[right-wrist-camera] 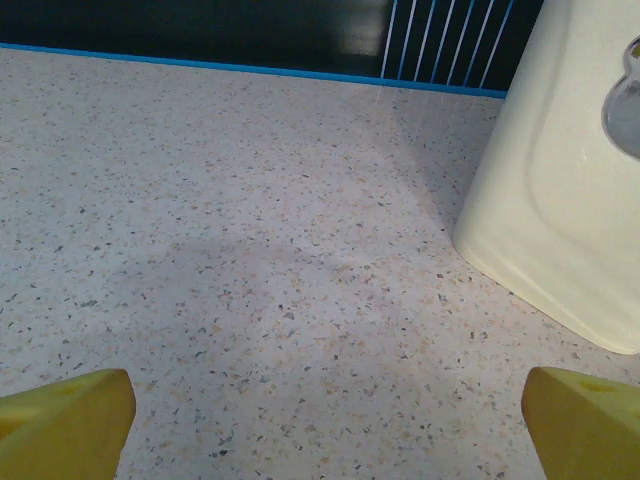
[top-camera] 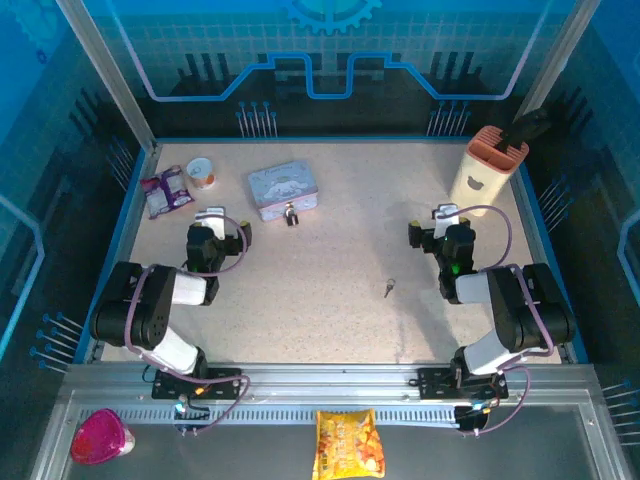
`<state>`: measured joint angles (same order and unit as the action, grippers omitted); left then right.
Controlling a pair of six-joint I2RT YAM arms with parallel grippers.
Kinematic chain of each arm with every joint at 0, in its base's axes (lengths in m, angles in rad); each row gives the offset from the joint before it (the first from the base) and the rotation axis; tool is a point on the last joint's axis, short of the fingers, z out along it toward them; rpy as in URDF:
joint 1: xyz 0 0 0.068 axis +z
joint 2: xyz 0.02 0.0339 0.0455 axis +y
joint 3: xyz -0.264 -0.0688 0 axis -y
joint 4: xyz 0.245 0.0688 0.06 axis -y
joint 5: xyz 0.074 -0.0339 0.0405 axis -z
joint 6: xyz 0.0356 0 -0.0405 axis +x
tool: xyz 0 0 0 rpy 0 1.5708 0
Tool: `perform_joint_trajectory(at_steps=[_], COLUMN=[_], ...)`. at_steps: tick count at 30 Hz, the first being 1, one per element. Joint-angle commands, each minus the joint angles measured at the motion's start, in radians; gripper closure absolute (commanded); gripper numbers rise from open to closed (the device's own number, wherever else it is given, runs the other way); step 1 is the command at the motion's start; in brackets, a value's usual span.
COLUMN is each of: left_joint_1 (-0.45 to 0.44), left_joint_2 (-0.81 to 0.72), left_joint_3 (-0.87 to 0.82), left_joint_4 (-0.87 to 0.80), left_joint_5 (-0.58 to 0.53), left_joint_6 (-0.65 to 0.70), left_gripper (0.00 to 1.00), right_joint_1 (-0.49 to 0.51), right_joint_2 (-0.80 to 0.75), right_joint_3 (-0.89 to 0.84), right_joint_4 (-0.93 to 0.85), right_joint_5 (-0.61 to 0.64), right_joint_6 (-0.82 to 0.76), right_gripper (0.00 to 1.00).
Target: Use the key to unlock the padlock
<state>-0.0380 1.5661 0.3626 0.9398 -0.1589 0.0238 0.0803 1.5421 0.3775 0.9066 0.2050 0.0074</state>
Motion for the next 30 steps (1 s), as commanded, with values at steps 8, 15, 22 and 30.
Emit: perform_joint_trajectory(at_steps=[8, 15, 22, 30], left_joint_1=[0.012, 0.012, 0.012, 0.012], left_joint_2=[-0.011, -0.011, -0.011, -0.012], left_joint_3=[0.016, 0.014, 0.015, 0.015], left_joint_4=[0.001, 0.001, 0.001, 0.001], left_joint_5=[0.024, 0.025, 0.025, 0.025], left_joint_6=[-0.018, -0.018, -0.018, -0.018], left_gripper=[0.01, 0.01, 0.01, 0.01], right_joint_1=[0.013, 0.008, 0.019, 0.018], right_joint_2=[0.003, 0.003, 0.004, 0.004], right_joint_3=[0.004, 0.005, 0.001, 0.002], right_joint_4=[0.026, 0.023, 0.033, 0.032], right_joint_5=[-0.002, -0.013, 0.004, 0.003], right_joint_6=[-0.007, -0.004, -0.012, -0.012], right_gripper=[0.0, 0.0, 0.0, 0.0])
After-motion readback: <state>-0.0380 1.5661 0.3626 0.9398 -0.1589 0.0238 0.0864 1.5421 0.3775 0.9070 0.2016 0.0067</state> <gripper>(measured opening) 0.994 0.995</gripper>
